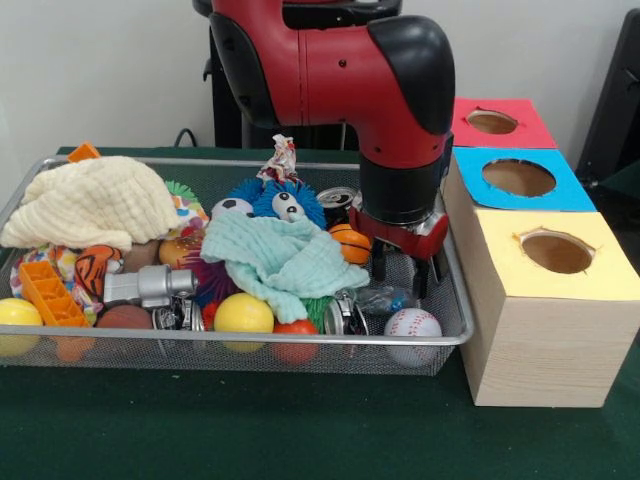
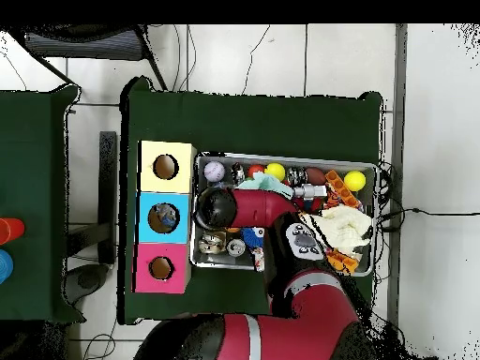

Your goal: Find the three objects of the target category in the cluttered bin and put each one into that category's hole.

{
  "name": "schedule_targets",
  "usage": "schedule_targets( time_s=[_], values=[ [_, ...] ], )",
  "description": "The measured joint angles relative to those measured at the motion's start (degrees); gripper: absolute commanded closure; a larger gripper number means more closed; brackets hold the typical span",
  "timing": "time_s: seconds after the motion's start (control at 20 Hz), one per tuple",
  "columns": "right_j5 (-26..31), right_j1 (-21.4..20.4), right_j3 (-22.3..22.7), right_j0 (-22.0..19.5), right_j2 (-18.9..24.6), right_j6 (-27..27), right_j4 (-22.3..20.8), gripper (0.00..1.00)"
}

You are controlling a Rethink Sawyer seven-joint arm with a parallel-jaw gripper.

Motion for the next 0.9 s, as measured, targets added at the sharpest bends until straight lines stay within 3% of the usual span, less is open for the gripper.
schedule_targets(
  time_s=[0.4, 0.9],
  values=[
    [-0.1, -1.7, -0.2, 0.0, 0.2, 0.0, 0.1, 0.0],
    [-2.8, -0.3, -2.8, -0.3, 1.1, 0.0, 0.1, 0.0]
  ],
)
